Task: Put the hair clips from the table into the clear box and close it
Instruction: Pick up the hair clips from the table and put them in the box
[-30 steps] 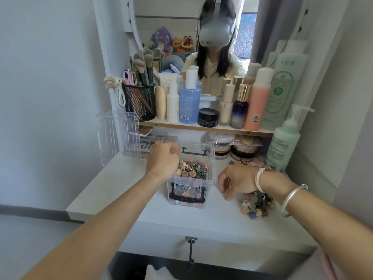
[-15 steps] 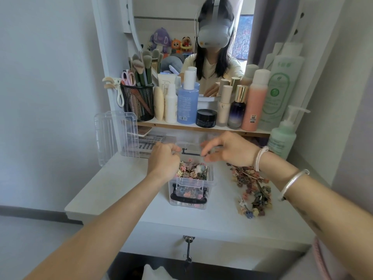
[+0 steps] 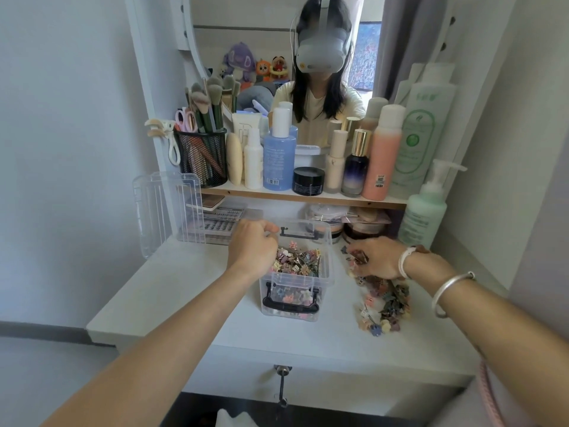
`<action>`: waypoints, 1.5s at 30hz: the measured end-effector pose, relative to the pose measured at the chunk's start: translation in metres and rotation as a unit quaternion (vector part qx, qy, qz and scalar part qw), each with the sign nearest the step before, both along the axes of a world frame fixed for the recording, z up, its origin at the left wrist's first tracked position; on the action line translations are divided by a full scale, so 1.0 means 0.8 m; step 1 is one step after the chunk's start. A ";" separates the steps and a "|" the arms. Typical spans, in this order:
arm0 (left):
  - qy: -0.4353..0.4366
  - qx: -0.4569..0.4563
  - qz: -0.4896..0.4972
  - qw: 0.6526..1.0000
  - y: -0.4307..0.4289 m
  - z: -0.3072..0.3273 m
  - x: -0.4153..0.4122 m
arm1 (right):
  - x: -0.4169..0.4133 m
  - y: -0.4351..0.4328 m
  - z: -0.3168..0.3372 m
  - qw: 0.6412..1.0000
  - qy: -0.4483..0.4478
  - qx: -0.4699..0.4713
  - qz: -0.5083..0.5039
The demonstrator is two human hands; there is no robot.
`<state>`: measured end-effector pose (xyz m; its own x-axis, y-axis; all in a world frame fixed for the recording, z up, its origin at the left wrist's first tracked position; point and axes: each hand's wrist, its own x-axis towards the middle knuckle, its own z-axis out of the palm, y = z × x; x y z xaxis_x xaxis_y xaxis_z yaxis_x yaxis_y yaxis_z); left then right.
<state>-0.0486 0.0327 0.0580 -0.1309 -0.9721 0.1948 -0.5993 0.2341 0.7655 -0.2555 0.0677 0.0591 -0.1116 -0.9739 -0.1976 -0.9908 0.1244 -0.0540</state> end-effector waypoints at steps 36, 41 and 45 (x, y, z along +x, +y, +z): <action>-0.008 0.003 -0.001 1.000 0.005 0.005 0.000 | 0.039 -0.005 0.073 0.927 -0.327 -0.185 0.017; -0.003 0.002 0.000 1.000 0.003 0.004 0.000 | 0.091 -0.003 0.062 0.949 -0.292 -0.086 0.084; 0.014 0.006 0.005 1.000 0.002 0.004 0.004 | 0.081 -0.001 0.070 0.935 -0.339 -0.099 0.041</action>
